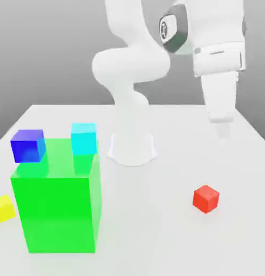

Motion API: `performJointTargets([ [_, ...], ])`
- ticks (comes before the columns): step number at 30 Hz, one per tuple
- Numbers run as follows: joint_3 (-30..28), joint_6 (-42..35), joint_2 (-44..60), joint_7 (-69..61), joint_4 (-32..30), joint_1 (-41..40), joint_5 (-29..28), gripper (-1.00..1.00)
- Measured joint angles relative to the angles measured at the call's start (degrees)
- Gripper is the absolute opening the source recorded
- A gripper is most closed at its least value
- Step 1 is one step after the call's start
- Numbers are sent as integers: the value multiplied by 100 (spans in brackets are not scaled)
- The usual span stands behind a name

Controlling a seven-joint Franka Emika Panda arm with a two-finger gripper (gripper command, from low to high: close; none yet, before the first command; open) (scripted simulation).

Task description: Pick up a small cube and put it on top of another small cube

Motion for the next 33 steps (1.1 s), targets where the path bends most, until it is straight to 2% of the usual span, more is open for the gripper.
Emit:
performJointTargets([
  [12, 115, 1109, 1465, -3134, -1136, 1189, 248, 0],
  [20, 335, 2396, 3049, -3547, -955, 1072, 517, 0],
  [21, 359, 2498, 3171, -3549, -933, 1047, 517, -100],
  [28, 370, 2477, 3159, -3554, -936, 1035, 521, -100],
  [33, 268, 1733, 2252, -3455, -1099, 1105, 392, -100],
])
